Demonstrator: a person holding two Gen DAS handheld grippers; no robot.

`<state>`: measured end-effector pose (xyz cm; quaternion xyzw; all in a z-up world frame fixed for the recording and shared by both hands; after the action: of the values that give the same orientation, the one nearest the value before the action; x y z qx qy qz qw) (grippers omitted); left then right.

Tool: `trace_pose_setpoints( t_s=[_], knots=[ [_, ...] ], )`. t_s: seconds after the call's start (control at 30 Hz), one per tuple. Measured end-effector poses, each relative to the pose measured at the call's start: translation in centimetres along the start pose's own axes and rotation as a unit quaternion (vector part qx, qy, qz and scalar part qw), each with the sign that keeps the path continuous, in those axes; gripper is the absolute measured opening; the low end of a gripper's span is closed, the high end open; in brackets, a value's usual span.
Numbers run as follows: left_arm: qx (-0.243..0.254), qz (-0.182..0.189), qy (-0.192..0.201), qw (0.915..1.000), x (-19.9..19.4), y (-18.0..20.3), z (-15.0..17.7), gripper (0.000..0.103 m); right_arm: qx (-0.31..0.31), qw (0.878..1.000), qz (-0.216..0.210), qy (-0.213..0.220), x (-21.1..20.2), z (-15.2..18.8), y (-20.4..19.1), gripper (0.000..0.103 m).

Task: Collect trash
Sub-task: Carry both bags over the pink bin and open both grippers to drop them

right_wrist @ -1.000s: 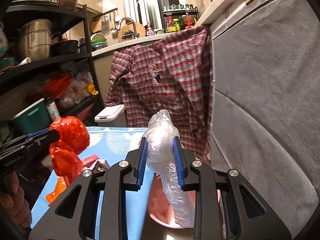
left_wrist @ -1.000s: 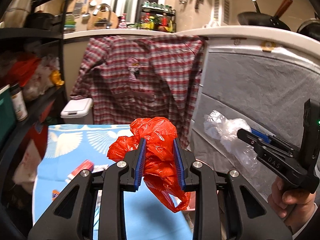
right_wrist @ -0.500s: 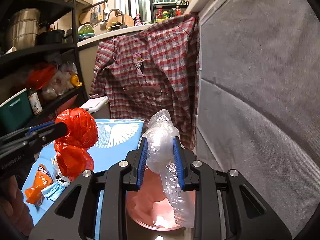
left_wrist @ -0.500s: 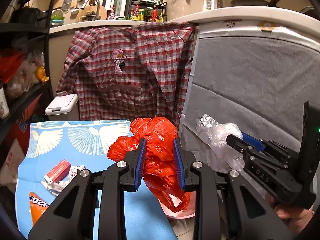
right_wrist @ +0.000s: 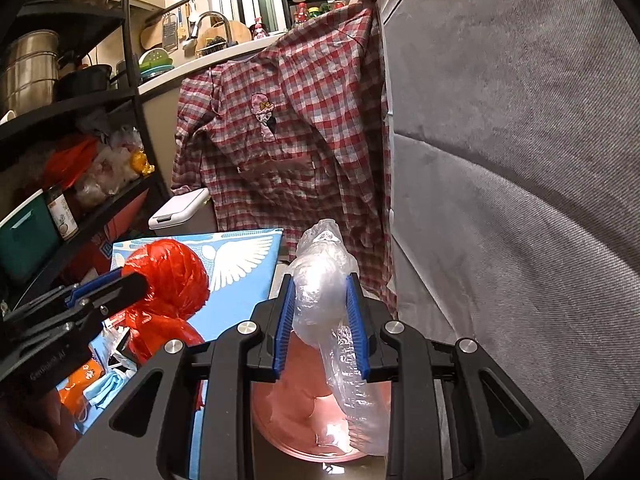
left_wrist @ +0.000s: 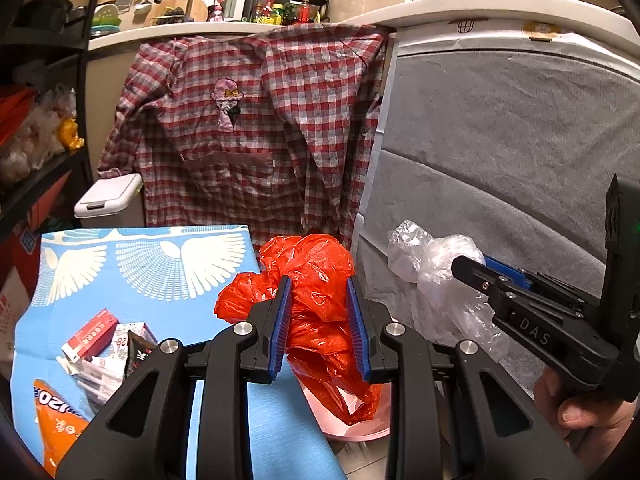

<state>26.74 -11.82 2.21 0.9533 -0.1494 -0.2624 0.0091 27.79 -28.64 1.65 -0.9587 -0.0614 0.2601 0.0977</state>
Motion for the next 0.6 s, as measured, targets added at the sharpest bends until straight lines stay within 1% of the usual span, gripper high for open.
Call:
trace_pose_setpoints(
  t_s=[0.37,0.47,0.5,0.53,0.57,0.6],
  knots=[
    [0.002,0.0,-0.019,0.9998,2.4,0.3,0.6,0.028,0.005,1.0,0.0,-0.009,1.2,0.2,0.7,0.027],
    [0.006,0.003,-0.022,0.9997,3.1,0.7,0.5,0.029,0.004,1.0,-0.001,-0.011,1.3,0.3,0.8,0.03],
    [0.008,0.001,-0.021,0.9997,3.1,0.7,0.5,0.031,0.002,1.0,0.0,-0.011,1.4,0.4,0.7,0.03],
    [0.01,-0.002,-0.021,0.9997,3.3,0.7,0.5,0.04,-0.001,1.0,0.001,-0.012,1.5,0.4,0.6,0.031],
    [0.01,-0.004,-0.019,0.9998,3.3,0.7,0.4,0.044,-0.006,1.0,0.003,-0.013,1.5,0.5,0.5,0.034],
    [0.009,-0.003,-0.017,0.9998,3.3,0.7,0.3,0.046,-0.01,1.0,0.006,-0.013,1.6,0.6,0.5,0.038]
  ],
)
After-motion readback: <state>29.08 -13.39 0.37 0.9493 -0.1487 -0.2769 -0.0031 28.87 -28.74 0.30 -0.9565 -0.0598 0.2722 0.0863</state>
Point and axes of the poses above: each gripper's, at about its wrist camera, not at the fingertips, and x roughly the way its jaws point, y to its right, z to its underside, the point moved 5 cm from there along x, roughly the way its jaws point, and after that the axes turned 2 degrees about x, right-handed, at the moved point
